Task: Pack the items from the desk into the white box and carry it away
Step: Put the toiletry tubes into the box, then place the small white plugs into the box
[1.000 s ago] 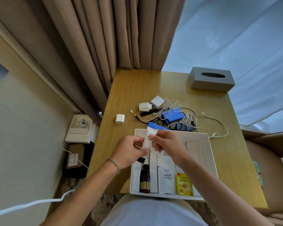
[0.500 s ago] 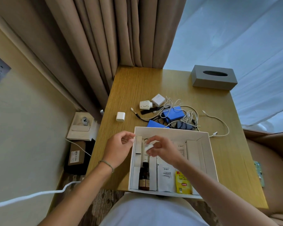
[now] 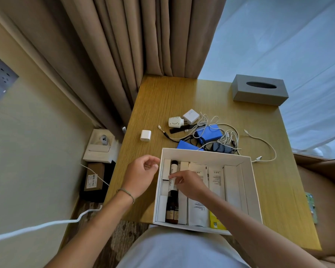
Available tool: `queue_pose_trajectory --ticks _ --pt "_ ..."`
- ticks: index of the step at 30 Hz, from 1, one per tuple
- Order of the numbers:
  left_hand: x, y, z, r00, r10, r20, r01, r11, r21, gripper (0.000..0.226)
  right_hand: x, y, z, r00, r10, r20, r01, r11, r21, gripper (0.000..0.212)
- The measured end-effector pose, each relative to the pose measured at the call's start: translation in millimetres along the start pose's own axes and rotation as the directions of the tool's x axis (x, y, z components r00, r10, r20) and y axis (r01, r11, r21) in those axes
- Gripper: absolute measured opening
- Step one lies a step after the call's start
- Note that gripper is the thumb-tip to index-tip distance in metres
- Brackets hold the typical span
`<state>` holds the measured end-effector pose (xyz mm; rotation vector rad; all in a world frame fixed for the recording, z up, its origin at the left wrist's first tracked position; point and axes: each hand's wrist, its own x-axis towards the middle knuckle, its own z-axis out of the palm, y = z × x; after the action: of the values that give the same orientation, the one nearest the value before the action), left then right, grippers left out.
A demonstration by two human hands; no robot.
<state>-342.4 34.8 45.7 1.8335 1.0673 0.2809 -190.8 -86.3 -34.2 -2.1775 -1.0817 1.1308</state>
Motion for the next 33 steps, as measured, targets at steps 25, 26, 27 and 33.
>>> queue_pose_trajectory --ticks 25,26,27,33 --pt "113.6 6.4 0.7 0.987 -0.148 -0.063 0.158 0.959 0.233 0.021 51.6 -70.5 -139.0 0.963 -0.067 -0.261 0.112 0.981 0.160 0.030" --pt "120.5 3.2 0.6 0.983 -0.171 -0.072 0.184 0.949 0.255 0.023 60.1 -67.4 -142.4 0.960 -0.054 -0.275 0.100 0.983 0.155 0.029" --pt "127.9 0.5 0.7 0.978 -0.191 -0.081 0.206 0.937 0.282 0.028 68.6 -64.3 -145.7 0.957 -0.041 -0.286 0.088 0.984 0.154 0.027" --pt "168.9 -17.1 13.9 0.962 -0.237 -0.136 0.273 0.824 0.496 0.048 111.8 -42.0 -159.1 0.959 0.036 -0.280 0.011 0.986 0.165 0.026"
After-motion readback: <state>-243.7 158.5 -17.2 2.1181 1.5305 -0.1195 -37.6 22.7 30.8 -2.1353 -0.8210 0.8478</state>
